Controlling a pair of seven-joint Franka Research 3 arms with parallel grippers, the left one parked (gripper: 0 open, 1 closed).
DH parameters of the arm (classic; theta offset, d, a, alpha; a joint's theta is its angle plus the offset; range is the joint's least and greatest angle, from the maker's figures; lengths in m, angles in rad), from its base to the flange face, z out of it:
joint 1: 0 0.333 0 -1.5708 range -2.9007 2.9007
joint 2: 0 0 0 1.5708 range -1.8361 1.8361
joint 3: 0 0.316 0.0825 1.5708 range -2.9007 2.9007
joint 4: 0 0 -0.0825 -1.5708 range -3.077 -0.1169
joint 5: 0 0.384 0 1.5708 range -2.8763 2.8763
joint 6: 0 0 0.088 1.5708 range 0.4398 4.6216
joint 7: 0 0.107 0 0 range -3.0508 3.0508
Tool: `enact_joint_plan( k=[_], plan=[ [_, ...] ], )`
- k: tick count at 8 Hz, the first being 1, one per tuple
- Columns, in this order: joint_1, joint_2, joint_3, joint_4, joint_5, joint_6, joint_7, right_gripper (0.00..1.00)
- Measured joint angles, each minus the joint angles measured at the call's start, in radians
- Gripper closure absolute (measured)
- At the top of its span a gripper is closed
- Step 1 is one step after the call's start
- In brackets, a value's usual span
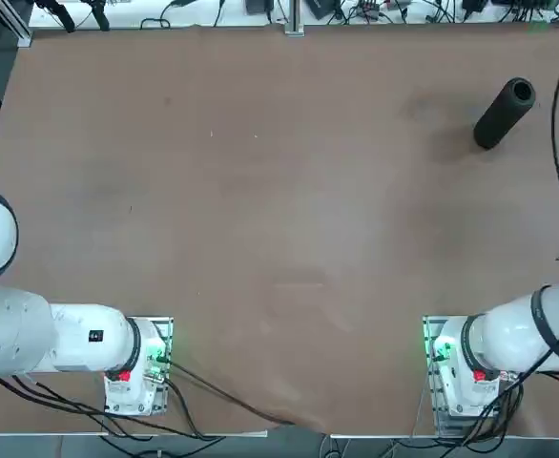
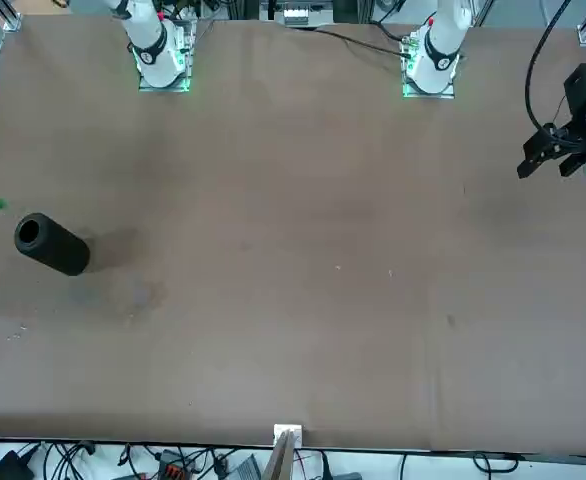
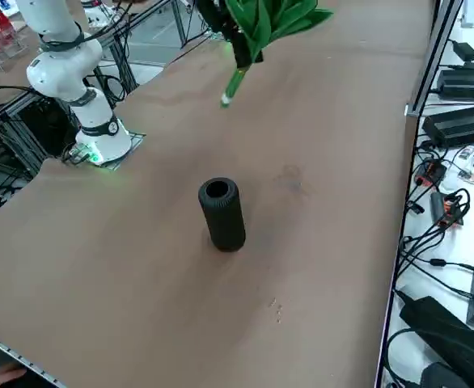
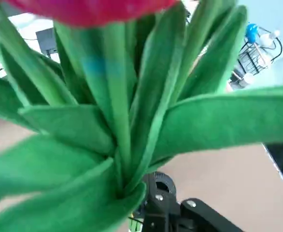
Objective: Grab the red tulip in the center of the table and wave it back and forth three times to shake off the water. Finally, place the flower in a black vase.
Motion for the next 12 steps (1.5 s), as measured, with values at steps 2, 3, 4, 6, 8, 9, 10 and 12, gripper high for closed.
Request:
enact_joint_plan(
  k=[2,3,4,6,8,9,10,12],
  plan=[
    [0.044,0.0,0.069,-0.001,0.008,-0.013,0.007,0.89],
    [0.098,0.001,0.128,-0.001,0.007,-0.023,0.095,0.89],
    [0.176,0.0,0.172,-0.001,-0.002,-0.043,0.249,0.89],
    [0.334,0.0,0.192,-0.001,-0.014,-0.103,0.504,0.89],
    [0.38,-0.003,0.188,0.0,-0.023,-0.156,0.616,0.89],
    [0.37,-0.014,0.157,0.0,-0.031,-0.18,0.608,0.89],
    [0.345,-0.028,0.106,0.0,-0.035,-0.192,0.526,0.89],
    [0.254,-0.049,-0.034,0.0,-0.028,-0.185,0.205,0.89]
  ],
)
